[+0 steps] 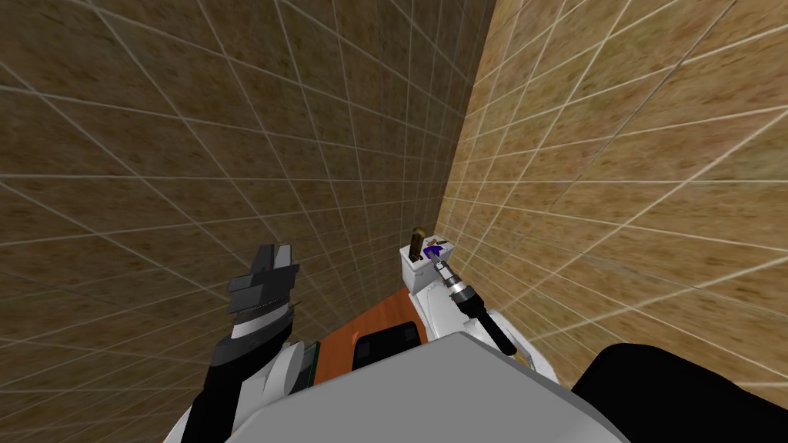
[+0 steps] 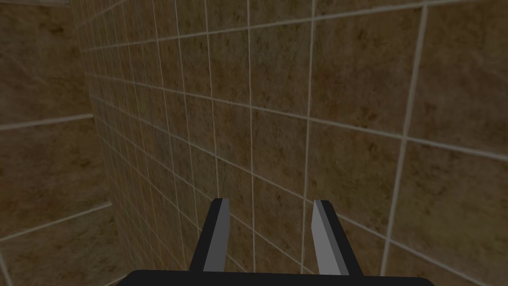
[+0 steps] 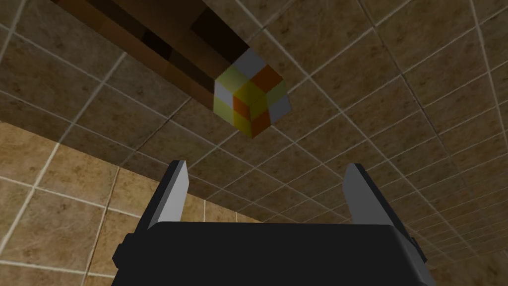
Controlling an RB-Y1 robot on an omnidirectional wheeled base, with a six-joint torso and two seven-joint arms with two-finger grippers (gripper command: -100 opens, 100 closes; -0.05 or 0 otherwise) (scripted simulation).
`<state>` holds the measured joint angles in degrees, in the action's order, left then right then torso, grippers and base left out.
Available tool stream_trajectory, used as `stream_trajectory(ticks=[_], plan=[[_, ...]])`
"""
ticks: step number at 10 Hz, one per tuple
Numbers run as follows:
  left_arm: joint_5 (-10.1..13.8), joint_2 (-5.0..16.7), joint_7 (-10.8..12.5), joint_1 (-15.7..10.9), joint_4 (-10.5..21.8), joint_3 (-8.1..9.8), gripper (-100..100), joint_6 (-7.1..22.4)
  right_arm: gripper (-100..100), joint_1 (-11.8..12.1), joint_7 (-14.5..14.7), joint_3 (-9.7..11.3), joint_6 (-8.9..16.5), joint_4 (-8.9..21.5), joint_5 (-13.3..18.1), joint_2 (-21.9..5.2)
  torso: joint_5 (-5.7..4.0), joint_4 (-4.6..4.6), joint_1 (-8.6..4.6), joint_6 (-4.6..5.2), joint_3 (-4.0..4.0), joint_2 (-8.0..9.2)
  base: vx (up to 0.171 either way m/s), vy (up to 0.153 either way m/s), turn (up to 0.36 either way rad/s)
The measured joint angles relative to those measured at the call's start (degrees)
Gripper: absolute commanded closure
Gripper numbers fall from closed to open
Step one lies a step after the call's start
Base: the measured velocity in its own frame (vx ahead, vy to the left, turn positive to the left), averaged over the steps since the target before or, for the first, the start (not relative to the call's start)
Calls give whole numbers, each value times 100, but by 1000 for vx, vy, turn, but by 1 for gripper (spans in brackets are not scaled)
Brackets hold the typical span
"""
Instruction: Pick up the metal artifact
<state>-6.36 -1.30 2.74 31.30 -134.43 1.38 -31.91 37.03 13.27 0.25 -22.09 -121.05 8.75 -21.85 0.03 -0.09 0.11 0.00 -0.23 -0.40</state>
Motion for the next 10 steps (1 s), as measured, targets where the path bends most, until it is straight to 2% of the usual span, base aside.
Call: stream_trajectory(ticks=[2, 8, 10], plan=[[0, 0, 0, 0, 0, 0, 0, 0, -100, 42, 113, -3, -3, 392, 124, -322, -2, 0, -4, 0, 0, 1, 93, 31, 38], [0, 0, 0, -1, 0, 0, 0, 0, -100, 312, 408, 28, 268, 914, 573, -1381, -1, 4, -6, 0, 10, 18, 65, 28, 55], [0, 0, 0, -1, 0, 0, 0, 0, -100, 308, 497, 59, 294, 1114, 715, -1629, -1, 6, -6, 1, 15, 28, 20, 12, 30]])
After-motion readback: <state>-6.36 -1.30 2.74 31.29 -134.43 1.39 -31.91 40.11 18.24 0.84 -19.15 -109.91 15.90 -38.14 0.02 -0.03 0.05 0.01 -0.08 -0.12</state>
